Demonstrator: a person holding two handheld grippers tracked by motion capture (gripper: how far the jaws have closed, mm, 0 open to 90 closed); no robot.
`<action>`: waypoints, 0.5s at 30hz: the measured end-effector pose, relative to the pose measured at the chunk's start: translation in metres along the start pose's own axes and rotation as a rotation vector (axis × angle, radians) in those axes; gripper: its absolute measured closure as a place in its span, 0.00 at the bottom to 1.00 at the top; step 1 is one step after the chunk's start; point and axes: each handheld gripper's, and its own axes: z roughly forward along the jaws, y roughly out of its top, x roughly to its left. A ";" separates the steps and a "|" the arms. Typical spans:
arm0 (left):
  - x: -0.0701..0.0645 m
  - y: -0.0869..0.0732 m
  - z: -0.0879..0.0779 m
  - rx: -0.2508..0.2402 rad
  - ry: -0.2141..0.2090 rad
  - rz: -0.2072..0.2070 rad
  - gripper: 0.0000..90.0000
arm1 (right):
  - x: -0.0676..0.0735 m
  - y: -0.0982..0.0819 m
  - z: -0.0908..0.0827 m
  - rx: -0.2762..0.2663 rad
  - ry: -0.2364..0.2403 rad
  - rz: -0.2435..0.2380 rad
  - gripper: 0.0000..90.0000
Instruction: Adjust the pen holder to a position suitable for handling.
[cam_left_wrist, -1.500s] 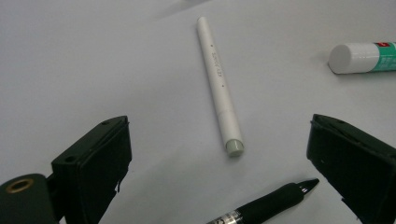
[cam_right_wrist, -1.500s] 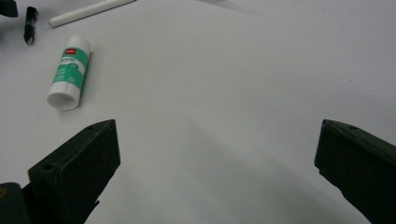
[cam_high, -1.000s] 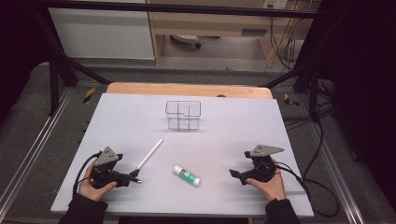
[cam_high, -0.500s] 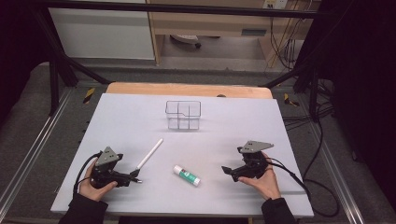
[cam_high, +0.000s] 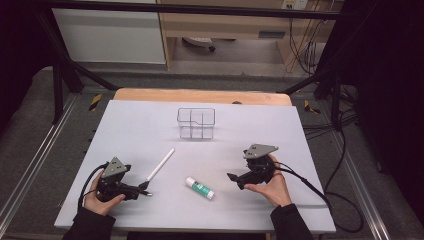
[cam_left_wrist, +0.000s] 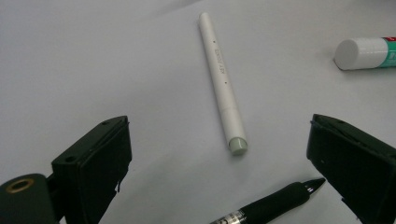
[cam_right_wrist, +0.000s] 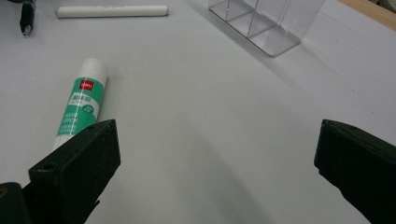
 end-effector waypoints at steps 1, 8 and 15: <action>0.000 0.000 0.000 0.001 0.001 -0.001 0.07 | 0.001 0.003 0.001 0.001 0.000 -0.007 0.01; 0.001 0.000 -0.001 -0.001 0.003 -0.002 0.07 | 0.004 0.022 0.011 0.010 -0.011 -0.053 0.01; 0.001 0.000 0.000 0.000 0.005 -0.001 0.07 | 0.006 0.040 0.020 0.021 -0.028 -0.106 0.02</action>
